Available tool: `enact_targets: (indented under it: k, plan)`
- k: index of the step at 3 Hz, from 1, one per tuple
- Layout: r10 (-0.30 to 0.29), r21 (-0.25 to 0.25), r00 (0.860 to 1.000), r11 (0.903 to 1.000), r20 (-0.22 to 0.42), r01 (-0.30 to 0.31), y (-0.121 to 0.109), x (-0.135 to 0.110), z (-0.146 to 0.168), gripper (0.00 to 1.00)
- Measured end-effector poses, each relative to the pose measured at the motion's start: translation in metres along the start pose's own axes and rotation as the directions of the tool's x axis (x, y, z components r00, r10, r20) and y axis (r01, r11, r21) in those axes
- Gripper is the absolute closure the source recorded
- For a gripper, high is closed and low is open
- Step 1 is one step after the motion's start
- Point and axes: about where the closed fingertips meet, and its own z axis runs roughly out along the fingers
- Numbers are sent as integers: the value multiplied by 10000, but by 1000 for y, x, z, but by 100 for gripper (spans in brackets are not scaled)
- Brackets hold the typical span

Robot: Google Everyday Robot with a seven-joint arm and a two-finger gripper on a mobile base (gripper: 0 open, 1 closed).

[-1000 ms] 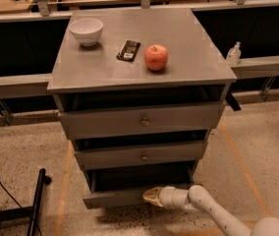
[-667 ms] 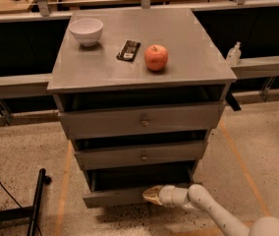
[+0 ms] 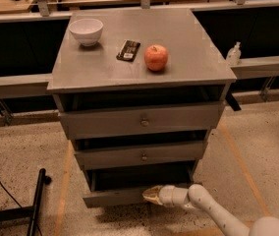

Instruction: Close bottom drawer

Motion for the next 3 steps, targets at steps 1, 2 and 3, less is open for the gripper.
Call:
enact_targets:
  k: [1, 2, 3]
  plan:
    - [0, 0, 10000, 10000, 1, 0, 0, 0, 0, 100]
    - [0, 1, 10000, 10000, 1, 0, 0, 0, 0, 100]
    - [0, 1, 10000, 10000, 2, 0, 0, 0, 0, 100]
